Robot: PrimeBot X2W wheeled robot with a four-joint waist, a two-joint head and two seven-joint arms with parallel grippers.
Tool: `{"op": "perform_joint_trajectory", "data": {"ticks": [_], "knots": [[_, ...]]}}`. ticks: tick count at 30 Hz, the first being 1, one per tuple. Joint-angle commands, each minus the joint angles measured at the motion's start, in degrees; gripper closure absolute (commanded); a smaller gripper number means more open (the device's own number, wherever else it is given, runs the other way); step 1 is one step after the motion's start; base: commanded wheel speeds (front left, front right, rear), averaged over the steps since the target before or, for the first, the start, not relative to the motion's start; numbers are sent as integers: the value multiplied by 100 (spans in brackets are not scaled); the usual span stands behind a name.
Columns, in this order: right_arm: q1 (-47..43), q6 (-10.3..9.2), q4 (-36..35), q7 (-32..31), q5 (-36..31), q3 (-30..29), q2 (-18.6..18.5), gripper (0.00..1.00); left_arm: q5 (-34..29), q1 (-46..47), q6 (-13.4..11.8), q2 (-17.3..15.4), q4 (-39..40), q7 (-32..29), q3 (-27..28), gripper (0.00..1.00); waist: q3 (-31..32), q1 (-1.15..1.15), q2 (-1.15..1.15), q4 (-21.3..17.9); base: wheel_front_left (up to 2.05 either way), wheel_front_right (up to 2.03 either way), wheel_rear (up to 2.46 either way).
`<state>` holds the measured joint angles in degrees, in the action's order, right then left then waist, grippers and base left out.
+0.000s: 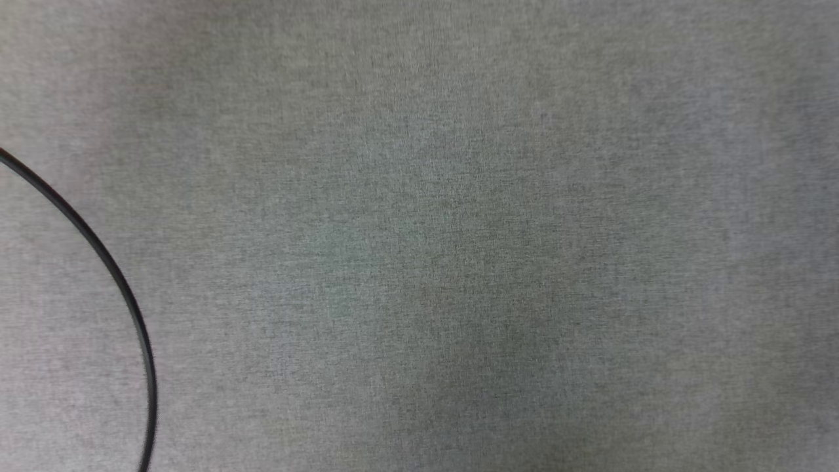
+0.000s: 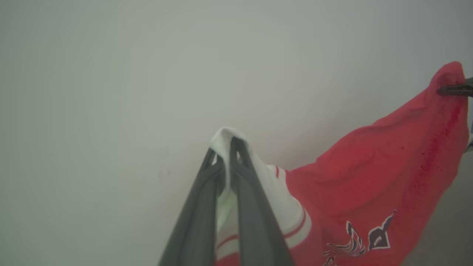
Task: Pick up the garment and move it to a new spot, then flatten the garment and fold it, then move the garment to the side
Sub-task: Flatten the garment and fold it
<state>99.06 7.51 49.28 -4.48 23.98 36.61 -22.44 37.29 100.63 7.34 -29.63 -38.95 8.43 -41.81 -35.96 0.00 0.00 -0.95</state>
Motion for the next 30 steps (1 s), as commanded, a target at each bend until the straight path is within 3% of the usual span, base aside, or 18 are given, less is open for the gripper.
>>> {"op": "perform_joint_trajectory", "data": {"ticks": [1, 11, 23, 30], "knots": [[-211, -4, 36, 95, 98, 66, 79, 100, 68, -296, -1, -42, -5, 76, -41, 100, 116, 0, 0, -7, 0, 0, 0], [-1882, -4, -13, 607, 708, 965, 157, 100, 478, -2684, -119, -278, 362, 508, -304, 100, 903, 0, 0, -61, 0, 0, 0], [-3946, -4, -638, 992, 1715, 1975, -574, 100, 925, -5807, -1039, -866, 2105, 552, -589, 100, 1948, 0, 0, -26, 0, 0, 0], [-5054, -4, -1074, 1151, 2188, 2254, -1025, 100, 1272, -7434, -1646, -1302, 3083, 484, -790, 100, 2474, 0, 0, -69, 0, 0, 0]]}}
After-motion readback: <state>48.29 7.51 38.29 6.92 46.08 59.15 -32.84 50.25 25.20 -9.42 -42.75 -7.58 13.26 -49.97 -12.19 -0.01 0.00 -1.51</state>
